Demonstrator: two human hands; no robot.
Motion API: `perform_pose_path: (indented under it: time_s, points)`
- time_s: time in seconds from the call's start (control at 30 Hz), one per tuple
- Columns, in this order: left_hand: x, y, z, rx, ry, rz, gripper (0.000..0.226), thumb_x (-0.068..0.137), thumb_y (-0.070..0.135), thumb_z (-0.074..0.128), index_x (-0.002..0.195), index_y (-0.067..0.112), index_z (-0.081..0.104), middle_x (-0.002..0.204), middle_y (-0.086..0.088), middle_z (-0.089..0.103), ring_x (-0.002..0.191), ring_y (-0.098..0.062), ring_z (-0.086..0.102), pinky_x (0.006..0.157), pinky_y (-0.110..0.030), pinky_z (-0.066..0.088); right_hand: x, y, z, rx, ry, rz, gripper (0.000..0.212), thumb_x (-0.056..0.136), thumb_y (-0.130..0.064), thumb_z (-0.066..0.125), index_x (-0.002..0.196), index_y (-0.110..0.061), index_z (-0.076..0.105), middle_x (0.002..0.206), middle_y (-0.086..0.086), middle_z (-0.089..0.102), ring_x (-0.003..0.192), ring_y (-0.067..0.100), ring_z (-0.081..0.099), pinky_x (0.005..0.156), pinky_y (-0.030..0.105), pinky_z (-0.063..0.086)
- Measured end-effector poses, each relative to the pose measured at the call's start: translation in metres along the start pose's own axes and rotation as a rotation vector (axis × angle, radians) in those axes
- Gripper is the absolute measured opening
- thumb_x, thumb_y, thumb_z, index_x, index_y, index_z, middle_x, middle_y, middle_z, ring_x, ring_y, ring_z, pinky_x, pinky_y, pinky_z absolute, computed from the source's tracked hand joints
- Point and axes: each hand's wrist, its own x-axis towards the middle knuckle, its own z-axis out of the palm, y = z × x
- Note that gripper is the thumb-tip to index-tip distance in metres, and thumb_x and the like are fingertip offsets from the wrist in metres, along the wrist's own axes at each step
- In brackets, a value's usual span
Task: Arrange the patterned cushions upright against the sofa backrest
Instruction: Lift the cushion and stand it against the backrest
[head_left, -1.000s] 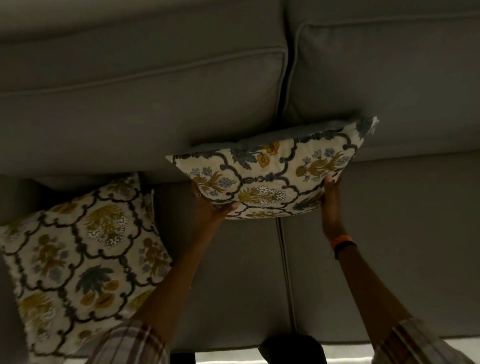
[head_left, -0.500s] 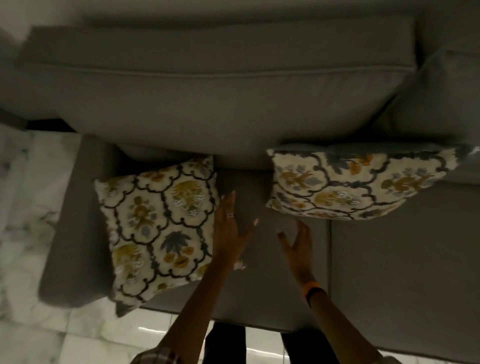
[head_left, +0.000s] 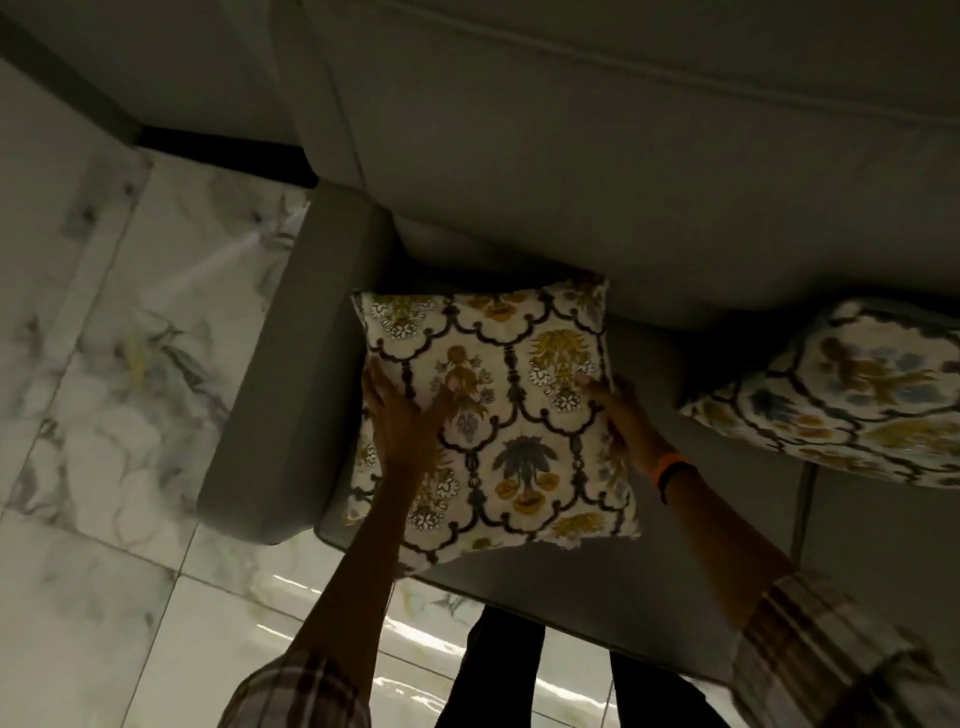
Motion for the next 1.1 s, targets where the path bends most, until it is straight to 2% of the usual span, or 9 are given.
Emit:
perform_pose_path:
  time_s: [0.13,0.23,0.5,0.6,0.7,0.8,0.9,1.0,1.1]
  points:
    - [0.010,-0.011,-0.014,-0.253,-0.072,-0.137,0.117,0.070,0.072,0.072,0.155,0.035,0.001,0.161,-0.003,0.028,0.144,-0.030,0.037,0.115,-0.053,0.037,-0.008,-0.015,0.007,0.002,-0.101,-0.048,0.067,0.094,-0.047,0.069,0.154,-0.030,0.045,0.152,0.001,0.058,0.117,0.013,0.065,0.091,0.031,0.060]
    - [-0.010,-0.003,-0.020,-0.266,0.033,-0.039,0.107,0.071,0.067,0.071,0.155,0.027,0.016,0.152,-0.003,0.044,0.131,-0.018,0.049,0.104,-0.036,0.045,-0.031,-0.021,0.014,-0.004,-0.070,-0.124,0.088,0.075,-0.043,0.087,0.152,-0.027,0.048,0.146,-0.002,0.061,0.136,0.022,0.058,0.116,0.050,0.045]
    - [-0.119,0.016,0.037,-0.346,0.122,0.256,0.105,0.079,0.078,0.055,0.151,0.018,0.007,0.155,-0.010,0.026,0.144,-0.027,0.031,0.119,-0.027,0.031,-0.129,0.003,-0.069,-0.006,0.111,-0.408,0.103,0.054,-0.052,0.096,0.141,-0.040,0.043,0.130,-0.027,0.067,0.122,-0.006,0.064,0.095,0.019,0.058]
    - [-0.165,0.022,0.087,-0.395,0.072,0.321,0.092,0.082,0.070,0.061,0.148,0.036,0.008,0.155,0.004,0.024,0.147,-0.025,0.029,0.119,-0.055,0.031,-0.166,0.026,-0.135,0.060,0.131,-0.448,0.110,0.052,-0.055,0.095,0.144,-0.030,0.042,0.130,-0.021,0.069,0.120,-0.003,0.067,0.092,0.020,0.059]
    - [-0.224,0.039,0.143,-0.410,-0.005,0.350,0.085,0.081,0.072,0.060,0.145,0.055,0.007,0.153,0.018,0.020,0.147,-0.019,0.027,0.120,-0.050,0.029,-0.204,0.056,-0.202,0.202,0.201,-0.395,0.106,0.060,-0.073,0.082,0.148,-0.028,0.043,0.125,-0.029,0.070,0.123,-0.001,0.065,0.088,0.012,0.056]
    - [-0.300,0.065,0.217,-0.424,-0.114,0.338,0.105,0.076,0.076,0.061,0.150,0.032,0.000,0.159,0.012,0.015,0.148,-0.007,0.026,0.120,-0.027,0.029,-0.237,0.086,-0.285,0.320,0.281,-0.346,0.054,0.089,-0.073,0.041,0.133,-0.049,0.062,0.128,-0.020,0.072,0.126,0.007,0.065,0.094,0.020,0.057]
    - [-0.361,0.084,0.294,-0.415,-0.252,0.195,0.132,0.058,0.085,0.067,0.153,0.017,0.004,0.160,-0.006,0.017,0.145,-0.025,0.029,0.118,-0.035,0.028,-0.261,0.112,-0.371,0.380,0.419,-0.312,0.055,0.094,-0.064,0.026,0.133,-0.043,0.059,0.114,-0.017,0.078,0.109,0.002,0.072,0.092,0.025,0.060]
    - [-0.408,0.123,0.361,-0.301,-0.348,0.246,0.122,0.067,0.051,0.086,0.153,0.005,0.014,0.156,-0.002,0.027,0.142,-0.022,0.036,0.115,-0.027,0.038,-0.270,0.142,-0.463,0.359,0.524,-0.316,0.053,0.099,-0.063,0.021,0.135,-0.049,0.057,0.145,0.017,0.062,0.132,0.036,0.060,0.110,0.055,0.050]
    - [-0.450,0.172,0.431,-0.247,-0.394,0.399,0.095,0.073,0.002,0.084,0.145,0.018,0.024,0.141,0.016,0.033,0.129,0.016,0.037,0.101,-0.001,0.037,-0.278,0.163,-0.560,0.332,0.590,-0.325,0.062,0.105,-0.059,0.012,0.157,-0.038,0.038,0.158,0.003,0.050,0.142,0.024,0.053,0.119,0.053,0.041]
